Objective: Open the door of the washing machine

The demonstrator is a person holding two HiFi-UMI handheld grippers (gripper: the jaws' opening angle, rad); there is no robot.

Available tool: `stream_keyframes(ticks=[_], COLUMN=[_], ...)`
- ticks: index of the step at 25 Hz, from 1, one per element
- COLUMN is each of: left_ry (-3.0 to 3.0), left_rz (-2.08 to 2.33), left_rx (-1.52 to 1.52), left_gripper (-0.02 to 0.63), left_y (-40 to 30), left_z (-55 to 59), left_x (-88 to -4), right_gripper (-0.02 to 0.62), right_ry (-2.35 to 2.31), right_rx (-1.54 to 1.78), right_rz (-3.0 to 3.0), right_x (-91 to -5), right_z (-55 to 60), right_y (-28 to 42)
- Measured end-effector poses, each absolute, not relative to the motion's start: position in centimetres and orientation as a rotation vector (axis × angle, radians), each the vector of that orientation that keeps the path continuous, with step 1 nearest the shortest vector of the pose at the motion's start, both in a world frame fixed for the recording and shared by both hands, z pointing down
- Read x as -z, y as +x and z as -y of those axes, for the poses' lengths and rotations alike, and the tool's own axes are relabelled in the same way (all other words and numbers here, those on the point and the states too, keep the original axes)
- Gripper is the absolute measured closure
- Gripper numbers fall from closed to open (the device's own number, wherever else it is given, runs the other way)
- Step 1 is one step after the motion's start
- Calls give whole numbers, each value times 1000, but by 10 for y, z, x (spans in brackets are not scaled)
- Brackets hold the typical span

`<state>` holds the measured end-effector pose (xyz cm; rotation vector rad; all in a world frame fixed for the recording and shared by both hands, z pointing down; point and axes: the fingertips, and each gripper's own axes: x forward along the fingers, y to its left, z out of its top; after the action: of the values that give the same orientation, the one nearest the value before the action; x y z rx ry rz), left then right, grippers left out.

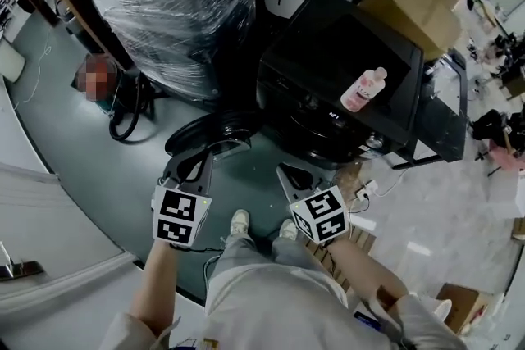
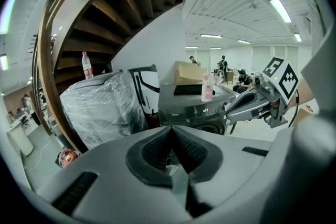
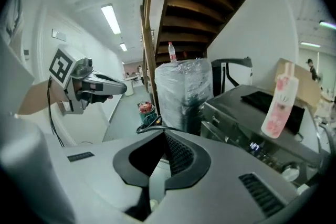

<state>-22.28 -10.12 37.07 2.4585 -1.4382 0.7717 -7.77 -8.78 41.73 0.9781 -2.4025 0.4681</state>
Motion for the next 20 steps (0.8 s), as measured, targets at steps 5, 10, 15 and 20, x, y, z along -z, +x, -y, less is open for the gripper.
stream_keyframes(ticks=[5,10,15,20], left_ry=[2642,2807,2962,3064], left_rz=[1360,1272,1177,1080], left_rx=[-738,-700,-602,-527], left_gripper=[586,586,586,585], left_y=[-166,-110,-64,-29], left_z=[114,121,123,118], left_x=[-323,-284,-245,-221], right_gripper=[565,566,568,568], right_ry=[1136,1254,1373,1529], right_rx=[-372,-293,-235,-173], right_rz=[2443,2496,2546,2535], right_x=[-355,-302,-261,-227], right_z=[89,84,74,66], right_y=[-35,3,33,69])
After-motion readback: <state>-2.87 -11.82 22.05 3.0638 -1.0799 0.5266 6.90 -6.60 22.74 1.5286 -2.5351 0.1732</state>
